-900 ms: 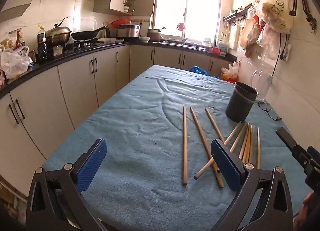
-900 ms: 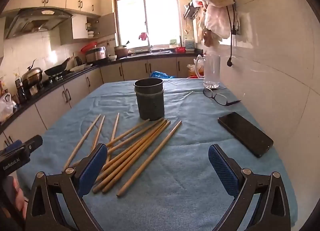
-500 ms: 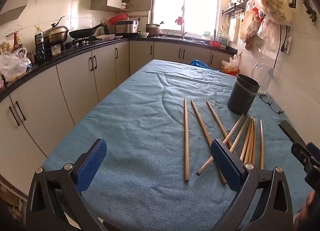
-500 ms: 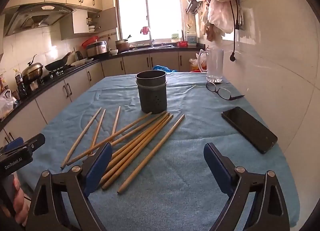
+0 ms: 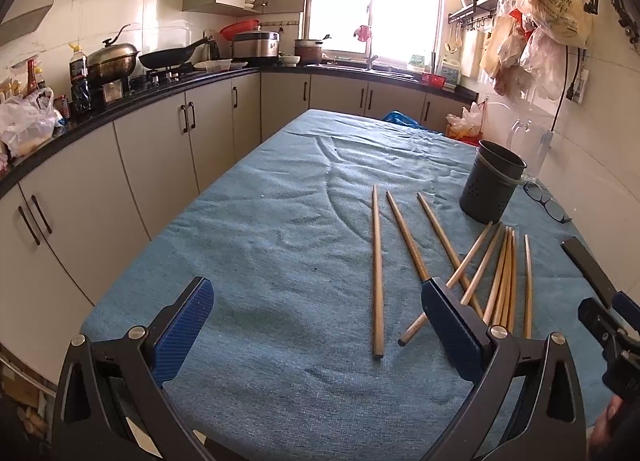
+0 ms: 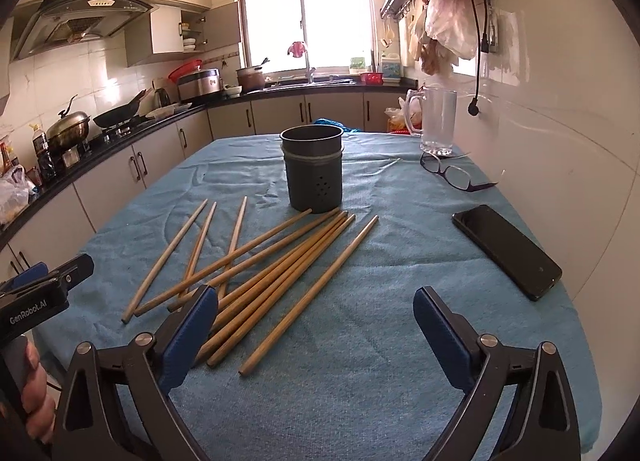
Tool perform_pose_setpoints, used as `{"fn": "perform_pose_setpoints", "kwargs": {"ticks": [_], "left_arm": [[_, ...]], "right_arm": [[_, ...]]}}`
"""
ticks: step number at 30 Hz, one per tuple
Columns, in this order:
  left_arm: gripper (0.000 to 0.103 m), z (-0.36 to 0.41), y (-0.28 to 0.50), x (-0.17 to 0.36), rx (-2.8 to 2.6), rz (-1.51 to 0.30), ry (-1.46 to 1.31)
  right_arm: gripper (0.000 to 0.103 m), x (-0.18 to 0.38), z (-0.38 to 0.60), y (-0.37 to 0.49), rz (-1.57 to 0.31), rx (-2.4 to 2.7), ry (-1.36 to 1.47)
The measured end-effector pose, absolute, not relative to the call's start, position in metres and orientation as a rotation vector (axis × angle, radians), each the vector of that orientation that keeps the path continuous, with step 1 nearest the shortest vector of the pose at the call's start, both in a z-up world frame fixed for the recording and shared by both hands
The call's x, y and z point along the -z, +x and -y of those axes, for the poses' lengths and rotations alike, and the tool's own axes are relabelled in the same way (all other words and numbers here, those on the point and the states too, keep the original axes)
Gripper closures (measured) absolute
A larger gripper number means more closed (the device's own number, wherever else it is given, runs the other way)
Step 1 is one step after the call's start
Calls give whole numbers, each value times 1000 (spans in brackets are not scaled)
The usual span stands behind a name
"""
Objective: Organize utensils
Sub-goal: 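Move both grippers down toward the scattered wooden chopsticks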
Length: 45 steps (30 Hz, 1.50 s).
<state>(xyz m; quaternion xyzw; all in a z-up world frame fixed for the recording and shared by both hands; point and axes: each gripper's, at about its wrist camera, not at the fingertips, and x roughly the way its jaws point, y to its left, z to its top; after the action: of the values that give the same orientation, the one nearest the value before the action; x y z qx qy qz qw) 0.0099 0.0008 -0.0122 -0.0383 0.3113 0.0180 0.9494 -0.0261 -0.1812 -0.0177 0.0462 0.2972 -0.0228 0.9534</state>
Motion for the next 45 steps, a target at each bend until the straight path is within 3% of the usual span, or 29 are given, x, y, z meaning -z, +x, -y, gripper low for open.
{"fn": "perform_pose_setpoints", "kwargs": {"ticks": [19,24,29,31,36,41,45], "left_arm": [[0,8,11,17,36,-662,-79],[0,9,10,15,91,-647,-109],[0,15,17,23,194,-690,-121],[0,18,18,22,174,-692,-85],[0,19,21,13,150,-684,-10],[0,19,47,14,180,-776,49],[0,15,67,8,179,-788,88]], "right_arm": [[2,39,178,-13,-764,12,101],[21,34,186,-8,-769,90,59],[31,28,219,20,-892,30,216],[43,26,229,30,-929,22,263],[48,17,246,60,-979,6,328],[64,29,260,100,-1094,-4,454],[64,42,263,128,-1156,32,456]]}}
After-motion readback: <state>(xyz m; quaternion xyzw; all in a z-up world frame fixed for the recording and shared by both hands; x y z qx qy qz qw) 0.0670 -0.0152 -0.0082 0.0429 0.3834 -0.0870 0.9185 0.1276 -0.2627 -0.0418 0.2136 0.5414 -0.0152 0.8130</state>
